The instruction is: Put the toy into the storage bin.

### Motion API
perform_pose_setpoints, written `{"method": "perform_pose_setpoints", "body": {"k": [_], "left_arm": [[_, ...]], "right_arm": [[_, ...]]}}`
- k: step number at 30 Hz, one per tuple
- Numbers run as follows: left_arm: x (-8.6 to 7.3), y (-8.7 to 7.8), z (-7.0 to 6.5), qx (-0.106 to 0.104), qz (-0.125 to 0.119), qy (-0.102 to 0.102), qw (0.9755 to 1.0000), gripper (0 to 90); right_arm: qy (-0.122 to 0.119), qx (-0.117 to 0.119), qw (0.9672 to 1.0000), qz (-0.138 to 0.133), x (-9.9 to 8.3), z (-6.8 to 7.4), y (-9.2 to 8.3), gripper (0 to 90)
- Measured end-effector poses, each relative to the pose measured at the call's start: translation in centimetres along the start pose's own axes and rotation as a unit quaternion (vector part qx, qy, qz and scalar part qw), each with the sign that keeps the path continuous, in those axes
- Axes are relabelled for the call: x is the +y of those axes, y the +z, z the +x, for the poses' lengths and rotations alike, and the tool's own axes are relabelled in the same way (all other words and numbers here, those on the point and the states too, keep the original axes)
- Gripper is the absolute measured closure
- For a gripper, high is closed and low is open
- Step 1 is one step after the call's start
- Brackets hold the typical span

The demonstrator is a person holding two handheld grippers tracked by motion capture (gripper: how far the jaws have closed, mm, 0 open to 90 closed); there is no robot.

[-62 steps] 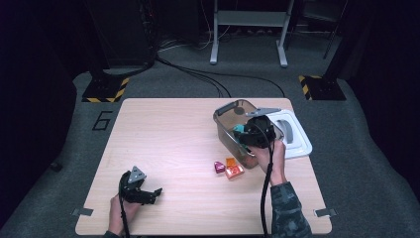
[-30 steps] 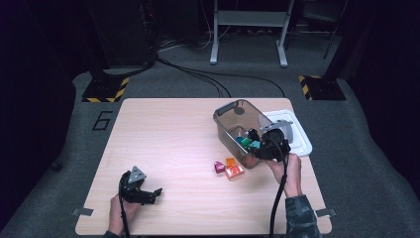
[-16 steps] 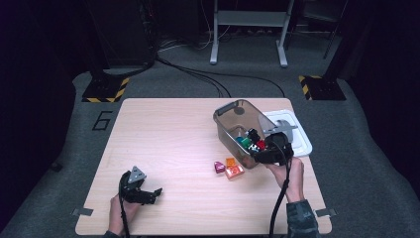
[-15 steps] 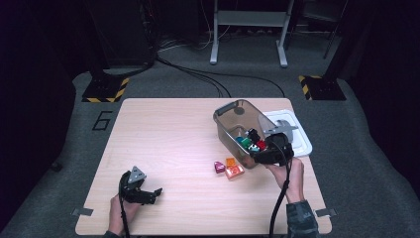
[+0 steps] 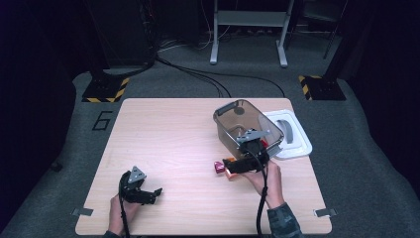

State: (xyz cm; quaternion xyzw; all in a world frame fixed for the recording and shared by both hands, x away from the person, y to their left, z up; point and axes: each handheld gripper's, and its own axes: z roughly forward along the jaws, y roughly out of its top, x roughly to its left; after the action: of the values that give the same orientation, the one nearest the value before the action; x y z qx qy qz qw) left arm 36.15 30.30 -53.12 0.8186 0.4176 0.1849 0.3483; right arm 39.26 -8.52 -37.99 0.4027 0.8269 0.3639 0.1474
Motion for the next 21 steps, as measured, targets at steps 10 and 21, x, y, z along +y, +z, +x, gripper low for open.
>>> {"method": "perform_pose_setpoints", "body": {"k": [10,21], "left_arm": [[0.0,0.0,0.0,0.001,0.002,-0.001,1.0000,3.0],[0.0,-0.1,0.1,-0.004,0.006,0.001,1.0000,3.3]], "right_arm": [[-0.027,0.024,0.9984,0.044,-1.2,3.5,6.4,9.2],[0.015,-0.027,0.9969,0.072,-3.3,1.6,11.1,37.5]]}}
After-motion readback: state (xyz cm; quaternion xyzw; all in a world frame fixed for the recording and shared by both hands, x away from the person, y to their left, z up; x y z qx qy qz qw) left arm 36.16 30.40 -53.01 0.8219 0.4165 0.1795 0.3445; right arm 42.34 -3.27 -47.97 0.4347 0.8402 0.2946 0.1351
